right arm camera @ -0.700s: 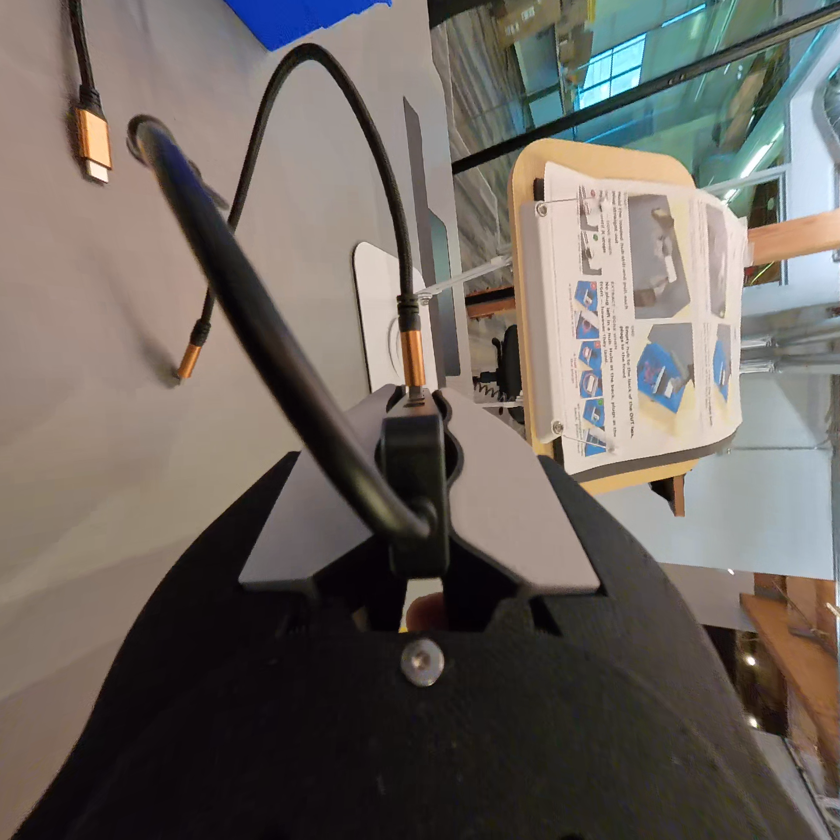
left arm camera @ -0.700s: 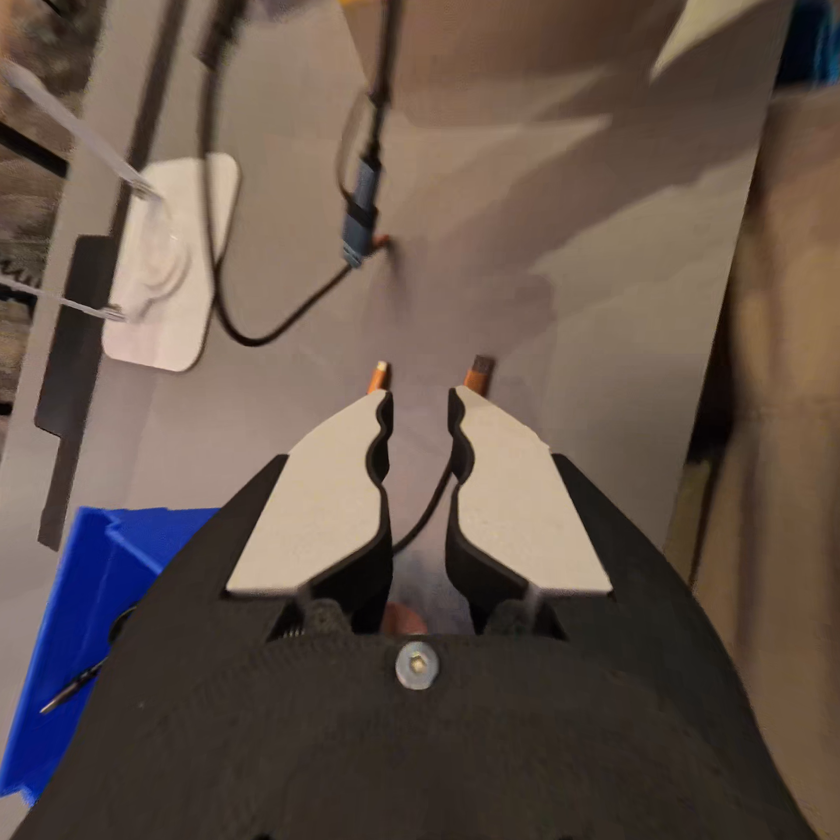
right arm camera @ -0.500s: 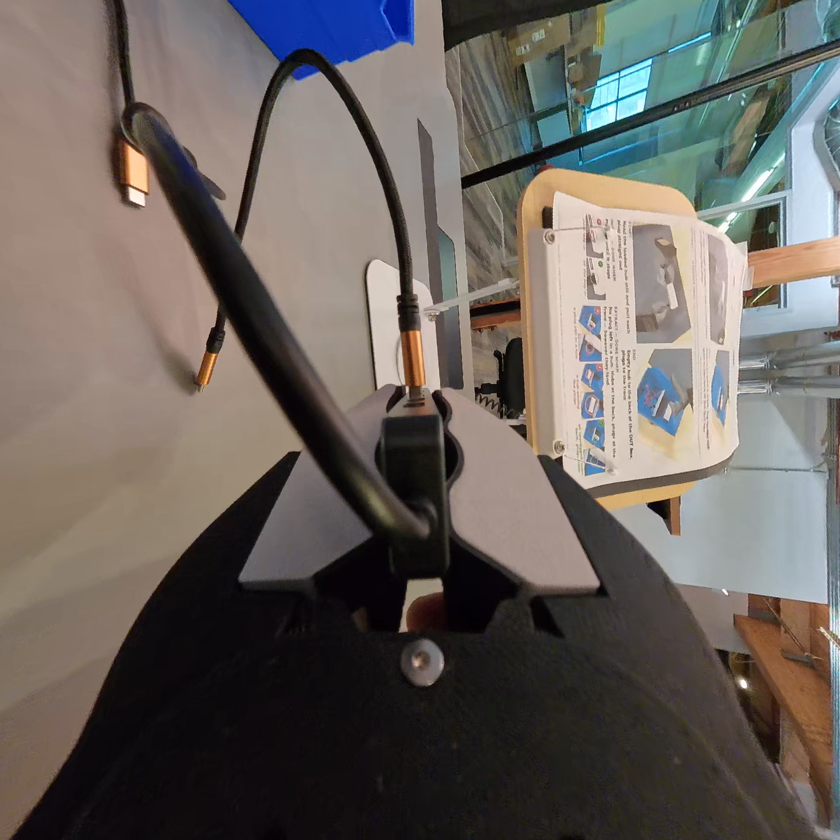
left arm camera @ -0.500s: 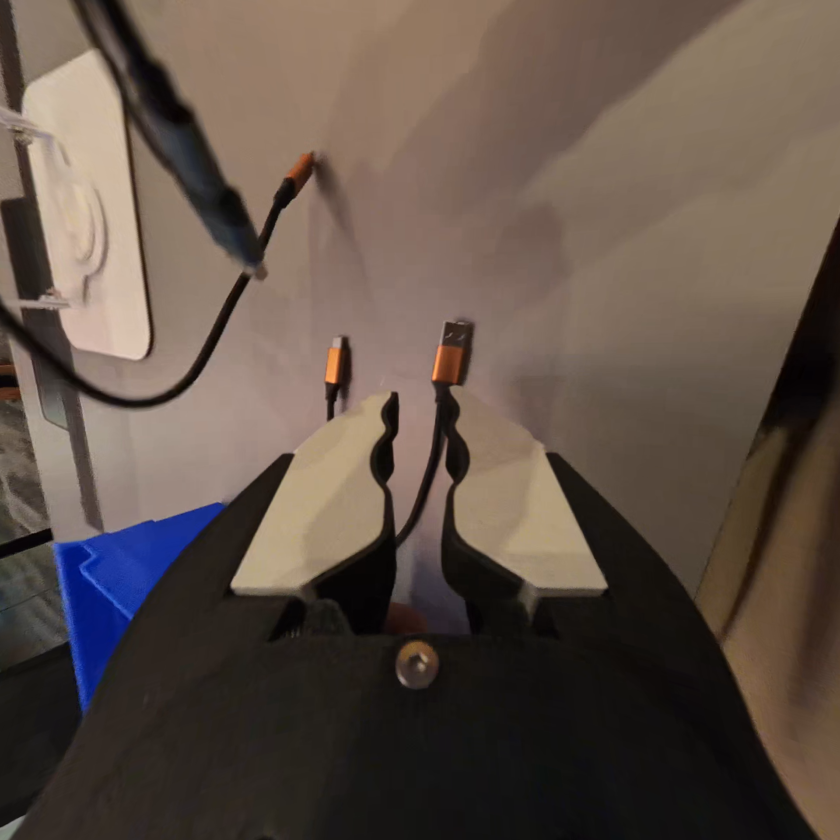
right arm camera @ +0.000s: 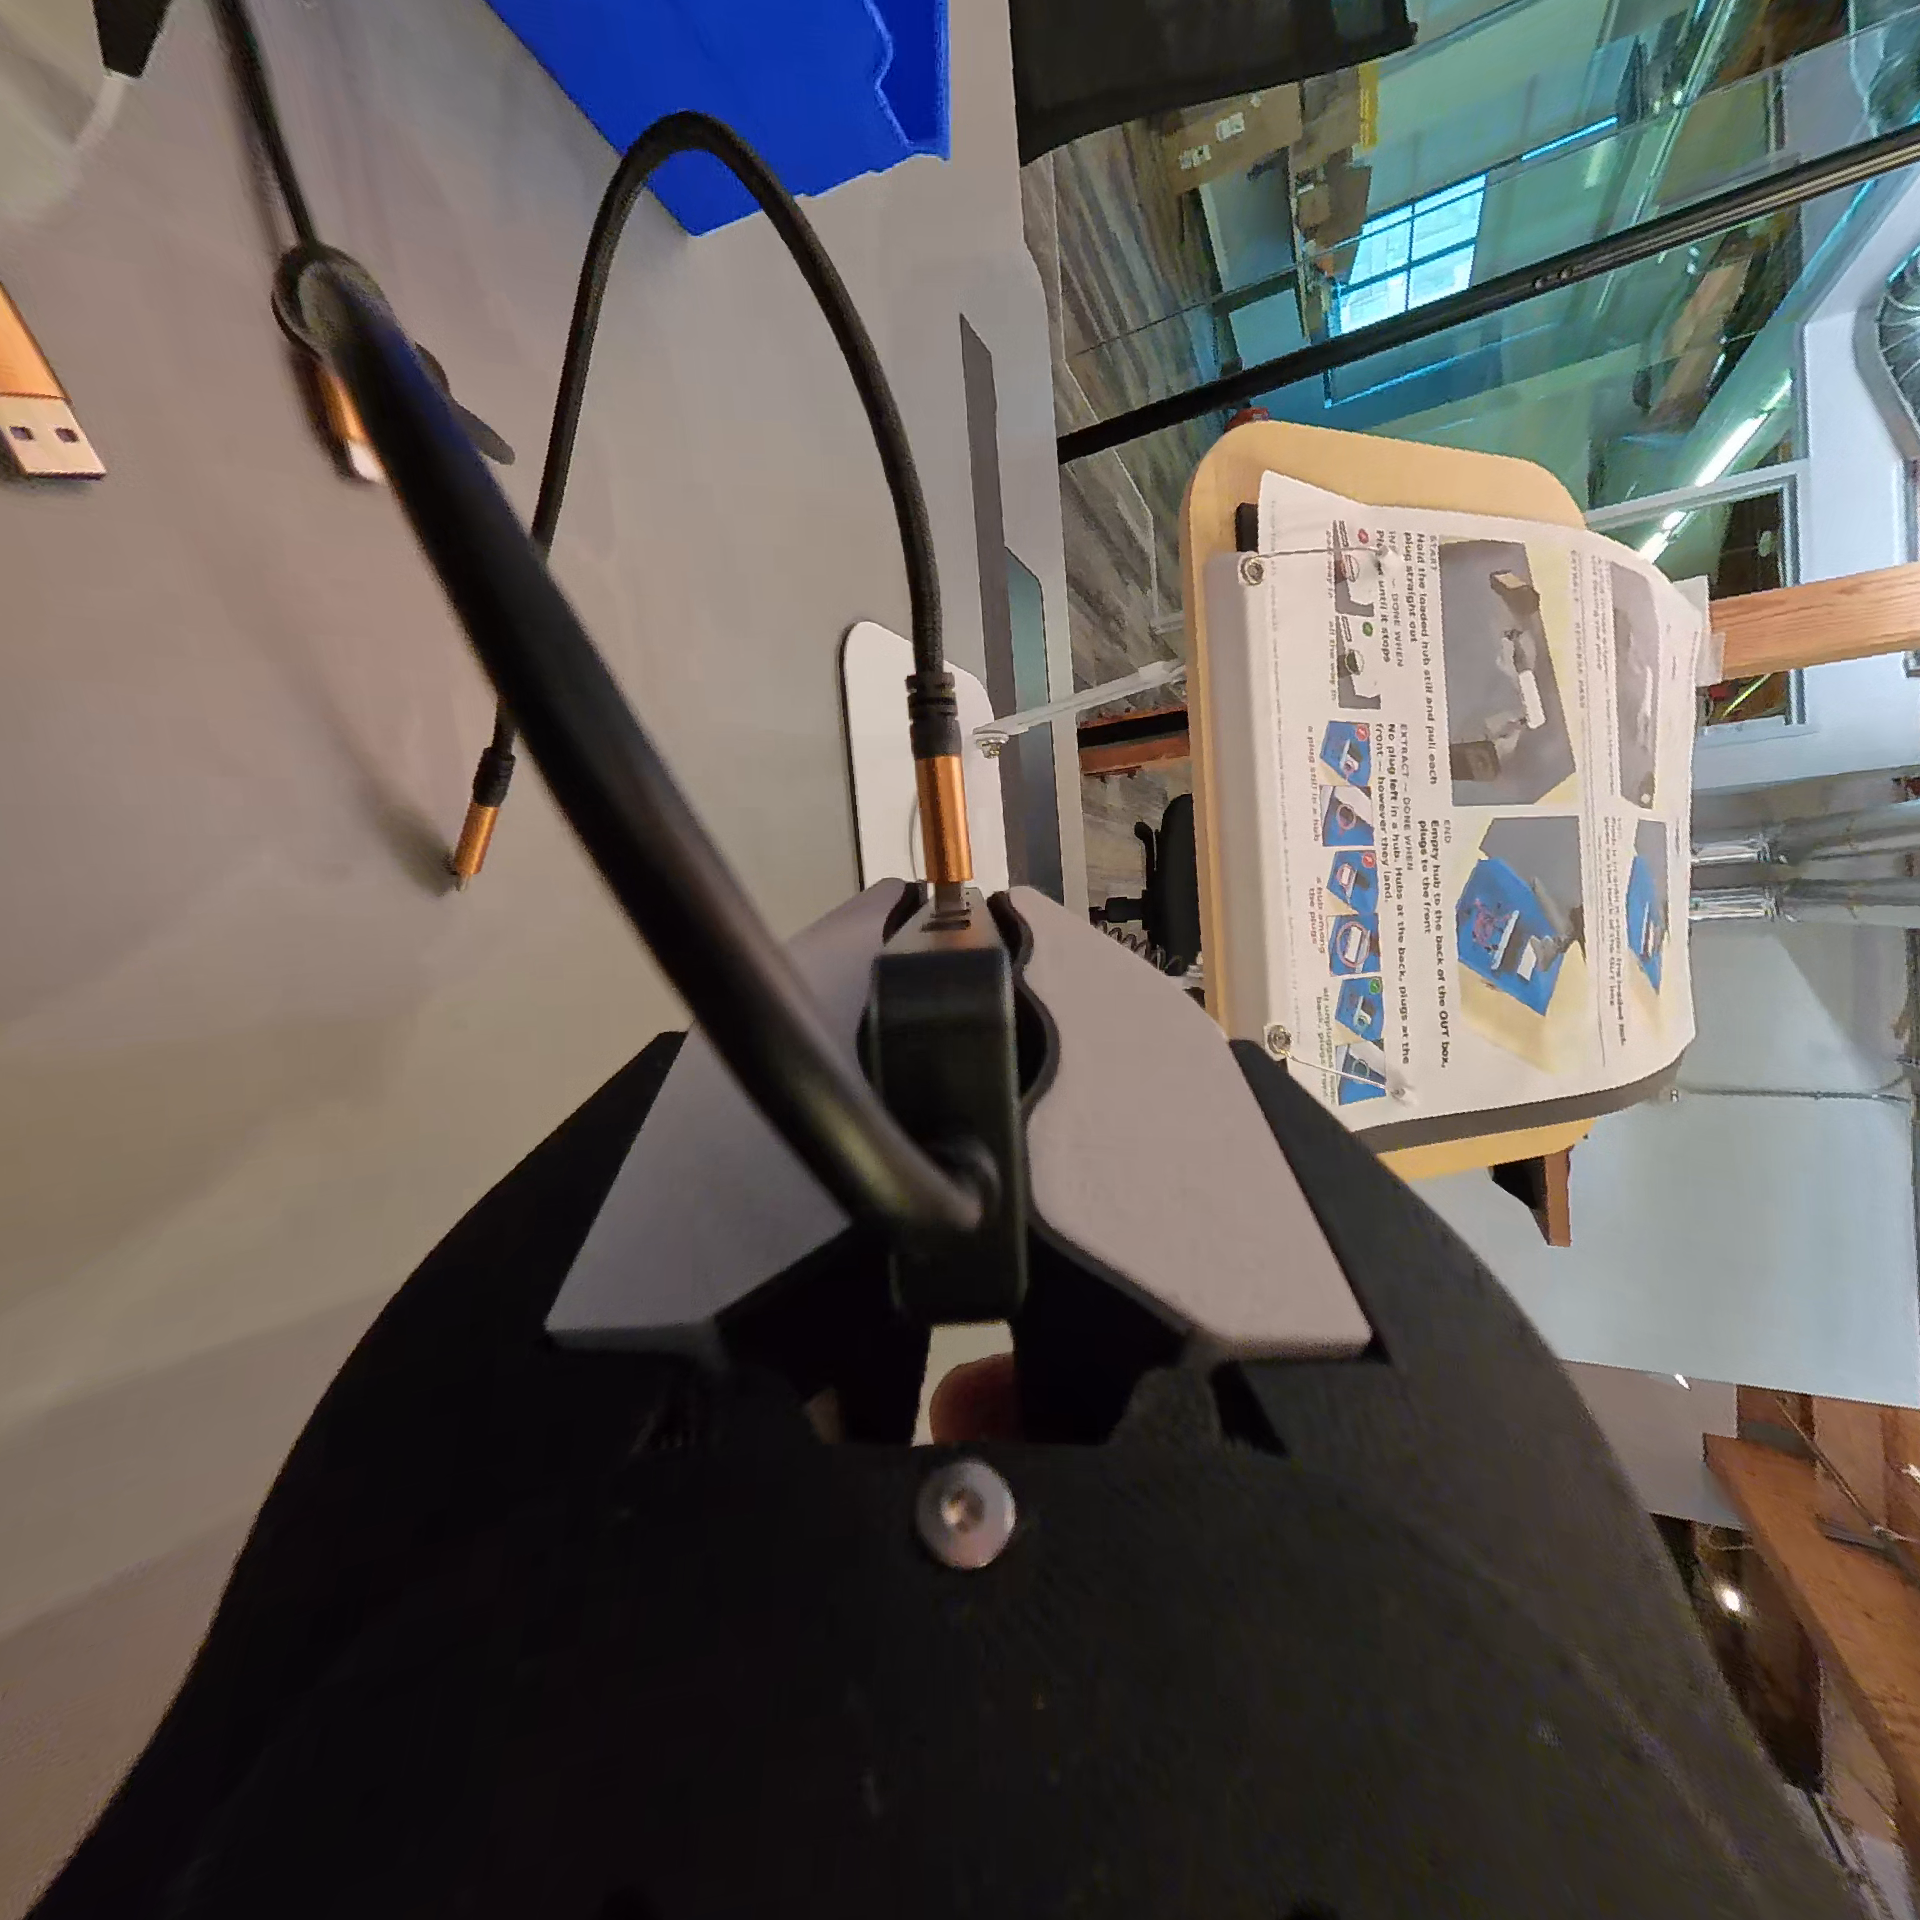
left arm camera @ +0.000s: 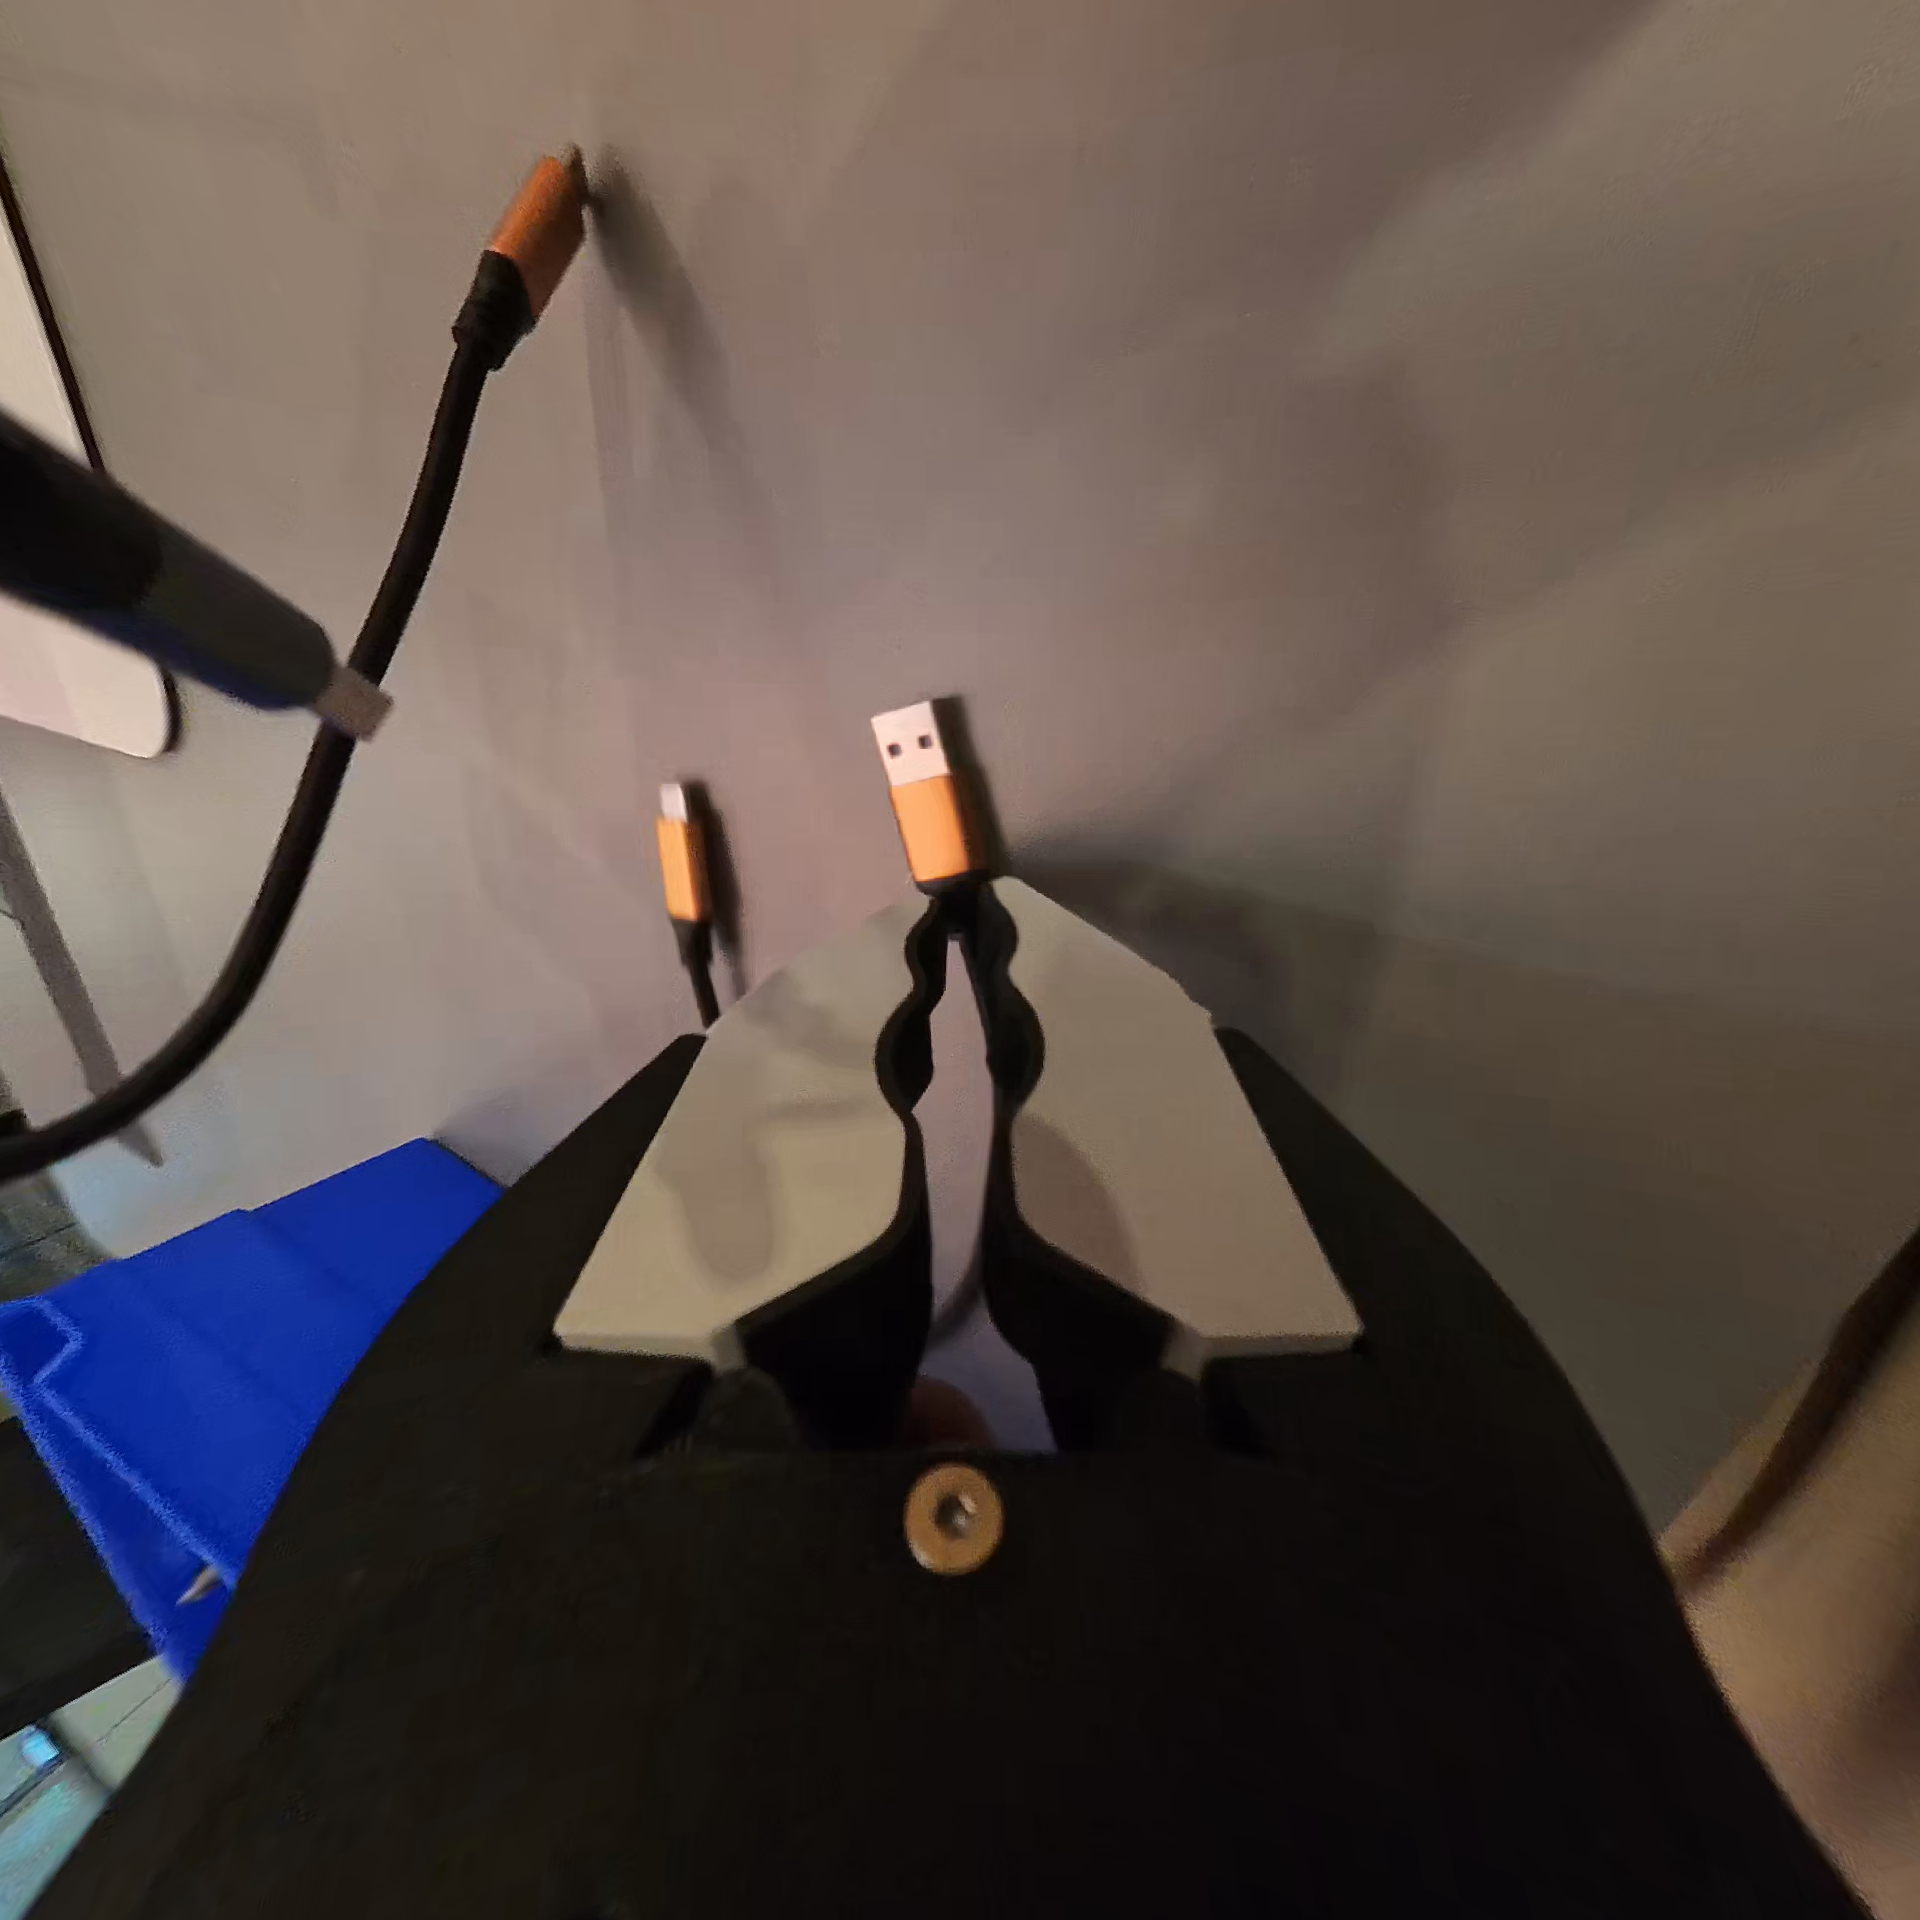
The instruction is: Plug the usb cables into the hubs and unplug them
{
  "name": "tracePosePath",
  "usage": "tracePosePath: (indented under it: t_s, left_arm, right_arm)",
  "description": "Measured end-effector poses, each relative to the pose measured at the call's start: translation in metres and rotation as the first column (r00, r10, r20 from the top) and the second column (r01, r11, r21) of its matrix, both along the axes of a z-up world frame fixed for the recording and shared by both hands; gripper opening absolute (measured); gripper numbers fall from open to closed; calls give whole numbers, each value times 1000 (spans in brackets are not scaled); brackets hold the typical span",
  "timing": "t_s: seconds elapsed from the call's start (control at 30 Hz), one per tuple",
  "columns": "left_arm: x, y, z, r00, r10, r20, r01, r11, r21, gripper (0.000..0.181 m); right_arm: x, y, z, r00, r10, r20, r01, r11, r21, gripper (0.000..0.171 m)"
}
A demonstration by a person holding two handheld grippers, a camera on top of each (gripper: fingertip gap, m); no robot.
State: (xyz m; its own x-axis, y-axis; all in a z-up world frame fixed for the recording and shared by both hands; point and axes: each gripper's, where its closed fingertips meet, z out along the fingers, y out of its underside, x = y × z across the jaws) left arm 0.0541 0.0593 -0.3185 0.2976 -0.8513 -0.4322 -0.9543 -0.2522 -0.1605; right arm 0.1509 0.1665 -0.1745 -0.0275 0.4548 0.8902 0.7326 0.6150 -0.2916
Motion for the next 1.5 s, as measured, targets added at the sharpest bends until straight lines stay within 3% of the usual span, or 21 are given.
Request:
tracePosePath:
  t_s: [0.1, 0.33, 0.43, 0.6, 0.67, 0.8, 0.97, 1.03, 1.27, 1.5]
  left_arm:
    - [1, 2, 11, 997, 27, 72, -29, 999, 18, 0]
    - [-4, 21, 68, 980, 27, 195, -72, 971, 227, 0]
    - [-8, 17, 78, 975, 24, 222, -77, 969, 235, 0]
    - [9, 13, 61, 932, 109, 345, -147, 985, 86, 1]
    - [17, 7, 42, 901, 205, 383, -190, 979, -76, 9]
    - [9, 7, 14, 862, 362, 354, -307, 929, -205, 27]
    - [9, 4, -5, 824, 437, 360, -340, 890, -302, 27]
    - [7, 7, -5, 811, 443, 381, -349, 890, -292, 16]
    - [9, 7, -5, 794, 428, 431, -336, 901, -275, 14]
    - [28, 9, 6, 858, 260, 444, -237, 965, -108, 14]
  right_arm:
    - [3, 2, 3, 1000, -10, -15, 10, 1000, -9, 12]
    - [7, 4, 7, 999, -17, -41, 16, 1000, -18, 12]
    - [8, 5, 7, 999, -20, -42, 19, 1000, -23, 12]
    - [4, 1, 3, 1000, -3, -26, 2, 999, -35, 12]
    - [3, 0, 2, 1000, -1, -24, 0, 999, -35, 12]
    - [6, 1, 5, 999, -5, -39, 3, 999, -43, 12]
    - [6, 0, 6, 999, -1, -45, -2, 999, -49, 12]
    - [6, 0, 6, 999, 0, -47, -3, 999, -48, 12]
    - [9, 1, 10, 998, -7, -60, 4, 999, -51, 12]
    - [12, 4, 11, 998, -20, -68, 17, 998, -54, 12]
